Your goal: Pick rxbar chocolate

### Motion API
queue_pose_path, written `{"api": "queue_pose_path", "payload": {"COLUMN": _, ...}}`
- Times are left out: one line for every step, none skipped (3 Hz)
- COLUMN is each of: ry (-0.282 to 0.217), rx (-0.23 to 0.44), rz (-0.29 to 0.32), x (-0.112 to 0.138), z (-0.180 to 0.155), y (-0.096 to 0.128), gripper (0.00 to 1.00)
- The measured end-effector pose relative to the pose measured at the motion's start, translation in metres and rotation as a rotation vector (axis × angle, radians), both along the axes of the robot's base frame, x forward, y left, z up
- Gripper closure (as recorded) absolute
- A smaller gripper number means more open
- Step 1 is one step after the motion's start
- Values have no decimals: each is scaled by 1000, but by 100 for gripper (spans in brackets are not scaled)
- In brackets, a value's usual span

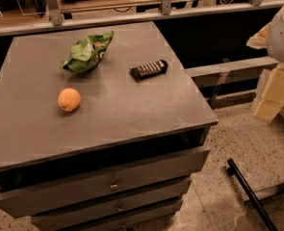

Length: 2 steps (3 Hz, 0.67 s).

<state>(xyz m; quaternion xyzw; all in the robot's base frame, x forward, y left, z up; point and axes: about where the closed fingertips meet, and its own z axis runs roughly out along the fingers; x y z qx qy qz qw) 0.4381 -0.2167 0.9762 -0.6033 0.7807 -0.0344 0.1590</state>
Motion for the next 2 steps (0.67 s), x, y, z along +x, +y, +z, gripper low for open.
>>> {"api": "queue_pose_path", "payload": {"ry": 0, "rx": 0, "rz": 0, "x": 0, "z": 0, "y": 0, "gripper": 0}}
{"api": "queue_pose_path", "payload": {"ry": 4, "rx": -17, "rz": 75, "x": 23, "z": -6, "y": 19, "gripper": 0}}
